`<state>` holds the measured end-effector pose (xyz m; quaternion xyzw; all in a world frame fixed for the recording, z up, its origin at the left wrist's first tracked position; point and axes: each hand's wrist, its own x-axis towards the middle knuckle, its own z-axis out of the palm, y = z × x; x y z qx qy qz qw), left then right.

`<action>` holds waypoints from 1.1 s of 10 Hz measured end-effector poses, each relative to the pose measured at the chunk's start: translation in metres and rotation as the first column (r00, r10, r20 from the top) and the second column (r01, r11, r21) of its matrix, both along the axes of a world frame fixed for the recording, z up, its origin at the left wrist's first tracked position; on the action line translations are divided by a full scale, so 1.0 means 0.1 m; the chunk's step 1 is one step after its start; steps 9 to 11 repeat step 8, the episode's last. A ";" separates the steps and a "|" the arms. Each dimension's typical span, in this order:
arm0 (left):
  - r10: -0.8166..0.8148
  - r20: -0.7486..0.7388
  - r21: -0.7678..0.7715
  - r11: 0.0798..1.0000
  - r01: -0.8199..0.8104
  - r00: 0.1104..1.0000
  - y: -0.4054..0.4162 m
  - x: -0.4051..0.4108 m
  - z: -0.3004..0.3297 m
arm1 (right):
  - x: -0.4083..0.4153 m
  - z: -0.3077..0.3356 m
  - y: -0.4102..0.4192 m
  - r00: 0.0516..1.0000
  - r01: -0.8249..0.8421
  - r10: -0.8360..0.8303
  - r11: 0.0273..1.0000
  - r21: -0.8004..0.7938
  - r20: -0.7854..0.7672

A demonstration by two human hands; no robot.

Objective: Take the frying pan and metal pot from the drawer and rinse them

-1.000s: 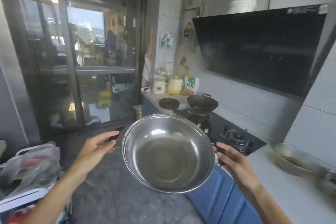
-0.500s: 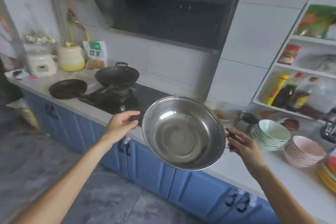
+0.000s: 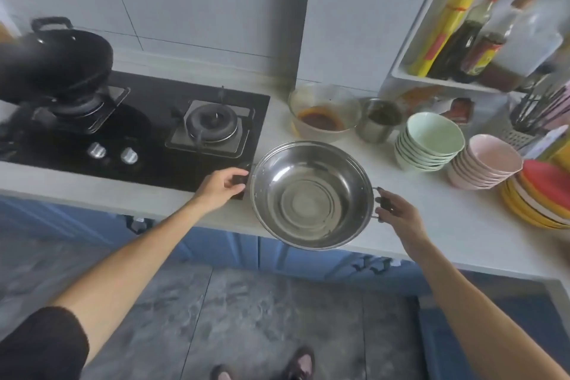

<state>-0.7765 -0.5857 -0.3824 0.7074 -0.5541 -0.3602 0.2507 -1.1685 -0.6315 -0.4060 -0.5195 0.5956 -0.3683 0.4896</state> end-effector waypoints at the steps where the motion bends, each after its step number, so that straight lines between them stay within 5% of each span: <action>1: 0.017 0.021 0.032 0.999 -0.018 1.000 -0.20 -0.04 -0.24 | 0.04 -0.25 -0.20 0.999 0.034 -0.034 0.999 0.010 -0.002; 11: -0.141 0.134 0.058 0.989 0.134 0.981 -0.58 0.23 -0.57 | 0.35 -0.43 -0.20 0.993 0.088 -0.075 0.985 0.146 -0.091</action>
